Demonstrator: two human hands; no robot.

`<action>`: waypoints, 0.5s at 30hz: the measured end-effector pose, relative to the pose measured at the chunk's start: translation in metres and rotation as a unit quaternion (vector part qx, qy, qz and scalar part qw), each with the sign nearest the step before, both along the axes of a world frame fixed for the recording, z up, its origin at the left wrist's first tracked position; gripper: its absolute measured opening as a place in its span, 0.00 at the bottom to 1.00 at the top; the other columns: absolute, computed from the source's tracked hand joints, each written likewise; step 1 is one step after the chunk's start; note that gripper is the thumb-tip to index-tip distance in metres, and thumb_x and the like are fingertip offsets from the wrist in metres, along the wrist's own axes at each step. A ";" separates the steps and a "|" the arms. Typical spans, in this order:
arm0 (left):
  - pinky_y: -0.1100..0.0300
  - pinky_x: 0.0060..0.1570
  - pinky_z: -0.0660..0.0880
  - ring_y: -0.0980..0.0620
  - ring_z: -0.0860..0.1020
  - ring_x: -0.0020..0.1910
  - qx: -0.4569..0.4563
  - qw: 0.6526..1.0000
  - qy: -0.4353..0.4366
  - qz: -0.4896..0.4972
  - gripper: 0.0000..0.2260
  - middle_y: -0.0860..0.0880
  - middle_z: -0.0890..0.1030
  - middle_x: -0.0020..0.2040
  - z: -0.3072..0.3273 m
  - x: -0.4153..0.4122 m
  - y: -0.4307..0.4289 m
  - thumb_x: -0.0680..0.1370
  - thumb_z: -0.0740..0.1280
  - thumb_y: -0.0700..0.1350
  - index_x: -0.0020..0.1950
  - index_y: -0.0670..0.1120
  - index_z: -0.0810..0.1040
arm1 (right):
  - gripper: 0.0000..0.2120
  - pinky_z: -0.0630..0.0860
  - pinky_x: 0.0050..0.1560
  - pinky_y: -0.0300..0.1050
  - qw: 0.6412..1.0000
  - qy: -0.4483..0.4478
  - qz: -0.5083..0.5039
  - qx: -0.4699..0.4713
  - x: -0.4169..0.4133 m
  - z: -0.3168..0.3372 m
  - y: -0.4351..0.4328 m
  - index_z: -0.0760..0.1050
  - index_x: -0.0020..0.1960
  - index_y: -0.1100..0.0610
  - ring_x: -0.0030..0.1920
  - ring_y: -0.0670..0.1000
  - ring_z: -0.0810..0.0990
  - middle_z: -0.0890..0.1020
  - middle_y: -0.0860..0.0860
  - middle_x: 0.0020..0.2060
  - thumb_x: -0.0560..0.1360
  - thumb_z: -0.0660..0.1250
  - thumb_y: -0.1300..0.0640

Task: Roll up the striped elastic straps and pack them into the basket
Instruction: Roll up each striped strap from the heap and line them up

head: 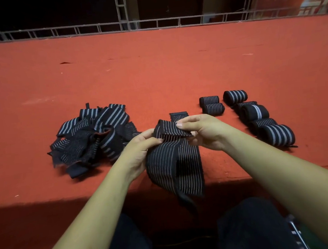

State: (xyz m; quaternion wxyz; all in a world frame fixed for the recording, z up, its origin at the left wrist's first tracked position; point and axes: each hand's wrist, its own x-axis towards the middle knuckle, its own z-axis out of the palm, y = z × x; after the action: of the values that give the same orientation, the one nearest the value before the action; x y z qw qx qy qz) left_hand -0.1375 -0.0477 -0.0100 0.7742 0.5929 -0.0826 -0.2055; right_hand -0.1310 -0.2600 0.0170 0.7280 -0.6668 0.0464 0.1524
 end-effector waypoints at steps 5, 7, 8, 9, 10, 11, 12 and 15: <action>0.56 0.46 0.78 0.46 0.82 0.46 0.042 0.998 -0.013 0.050 0.07 0.40 0.85 0.50 -0.005 0.003 0.001 0.80 0.66 0.40 0.54 0.40 0.82 | 0.13 0.73 0.41 0.46 0.988 -0.075 0.041 -0.131 0.000 0.006 -0.006 0.81 0.57 0.54 0.36 0.50 0.75 0.81 0.52 0.40 0.74 0.75 0.55; 0.59 0.40 0.78 0.49 0.82 0.41 0.044 0.996 -0.017 0.070 0.06 0.43 0.84 0.45 -0.006 0.003 -0.001 0.80 0.67 0.43 0.47 0.44 0.82 | 0.16 0.74 0.41 0.47 0.980 -0.116 0.078 -0.144 -0.003 0.007 -0.006 0.80 0.59 0.49 0.40 0.50 0.77 0.81 0.53 0.44 0.72 0.77 0.51; 0.60 0.37 0.78 0.50 0.81 0.39 0.041 0.996 -0.021 0.079 0.06 0.44 0.84 0.43 -0.006 0.003 -0.003 0.81 0.67 0.43 0.46 0.44 0.81 | 0.18 0.75 0.40 0.47 0.972 -0.134 0.100 -0.163 -0.005 0.008 -0.005 0.79 0.58 0.48 0.40 0.49 0.78 0.81 0.54 0.46 0.70 0.77 0.51; 0.61 0.36 0.77 0.51 0.81 0.37 0.034 0.996 -0.022 0.086 0.06 0.44 0.83 0.42 -0.007 0.002 -0.004 0.81 0.66 0.43 0.46 0.44 0.80 | 0.18 0.76 0.40 0.46 0.962 -0.151 0.120 -0.193 -0.008 0.009 -0.003 0.79 0.58 0.49 0.39 0.46 0.79 0.81 0.53 0.46 0.70 0.78 0.52; 0.62 0.35 0.77 0.51 0.80 0.36 0.025 0.995 -0.025 0.089 0.06 0.44 0.83 0.41 -0.007 0.002 -0.006 0.81 0.65 0.42 0.46 0.43 0.79 | 0.18 0.76 0.39 0.45 0.950 -0.167 0.131 -0.227 -0.009 0.008 -0.001 0.79 0.58 0.51 0.36 0.44 0.79 0.80 0.51 0.45 0.70 0.78 0.54; 0.62 0.35 0.77 0.51 0.80 0.36 0.018 0.996 -0.027 0.088 0.07 0.44 0.83 0.41 -0.008 0.002 -0.007 0.81 0.65 0.42 0.45 0.43 0.79 | 0.16 0.76 0.38 0.46 0.939 -0.181 0.134 -0.260 -0.010 0.007 0.002 0.78 0.57 0.54 0.34 0.43 0.78 0.80 0.50 0.44 0.71 0.78 0.55; 0.61 0.36 0.77 0.50 0.80 0.37 0.017 0.996 -0.031 0.083 0.07 0.44 0.82 0.41 -0.009 0.001 -0.008 0.81 0.65 0.42 0.44 0.44 0.78 | 0.13 0.76 0.38 0.47 0.931 -0.195 0.128 -0.281 -0.011 0.005 0.003 0.78 0.55 0.56 0.34 0.44 0.79 0.80 0.50 0.42 0.73 0.77 0.56; 0.61 0.36 0.77 0.51 0.81 0.37 0.038 0.996 -0.043 0.069 0.07 0.45 0.83 0.42 -0.011 0.001 -0.008 0.80 0.67 0.42 0.43 0.45 0.77 | 0.07 0.76 0.34 0.49 0.929 -0.220 0.078 -0.287 -0.010 0.002 0.002 0.78 0.47 0.61 0.33 0.54 0.79 0.82 0.55 0.35 0.78 0.71 0.56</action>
State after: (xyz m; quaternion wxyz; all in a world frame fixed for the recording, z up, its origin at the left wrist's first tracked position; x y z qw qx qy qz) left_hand -0.1366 -0.0559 -0.0205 0.7590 0.6347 -0.0665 -0.1286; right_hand -0.1405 -0.2578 0.0188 0.4832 -0.8657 -0.1250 0.0383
